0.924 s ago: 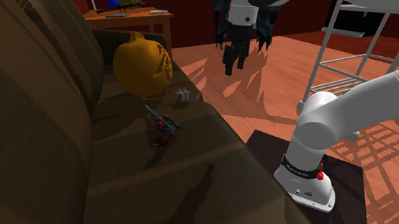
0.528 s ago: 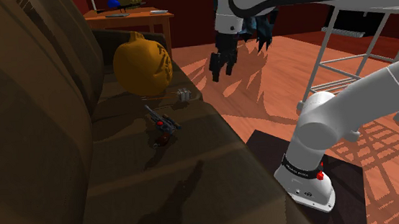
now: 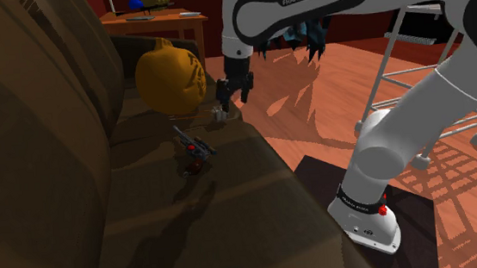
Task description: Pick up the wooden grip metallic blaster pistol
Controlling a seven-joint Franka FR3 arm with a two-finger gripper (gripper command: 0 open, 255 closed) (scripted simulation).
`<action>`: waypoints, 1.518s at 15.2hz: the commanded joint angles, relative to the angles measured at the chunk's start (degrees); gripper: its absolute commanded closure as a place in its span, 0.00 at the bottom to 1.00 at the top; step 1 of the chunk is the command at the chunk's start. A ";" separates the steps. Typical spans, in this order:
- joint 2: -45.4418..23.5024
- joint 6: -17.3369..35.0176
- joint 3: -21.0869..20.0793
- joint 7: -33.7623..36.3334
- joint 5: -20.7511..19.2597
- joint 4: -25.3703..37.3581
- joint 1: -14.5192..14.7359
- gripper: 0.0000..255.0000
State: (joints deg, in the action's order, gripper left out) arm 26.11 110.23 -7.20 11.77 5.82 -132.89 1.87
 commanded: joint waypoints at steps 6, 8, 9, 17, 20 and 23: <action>-14.21 7.44 -4.48 7.00 -1.46 7.54 0.57 0.00; -18.52 8.94 -5.53 9.17 -2.51 10.46 0.78 0.00; -20.70 9.58 -5.98 10.27 -3.14 12.04 0.94 0.00; -32.86 13.10 -7.43 16.16 -7.30 20.65 2.43 0.00; -33.74 15.25 -7.39 16.35 -7.60 19.35 2.48 0.00; -34.56 17.08 -7.35 16.53 -7.89 18.31 2.54 0.00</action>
State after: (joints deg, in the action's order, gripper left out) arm -8.25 126.81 -14.56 28.25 -1.99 -114.30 4.40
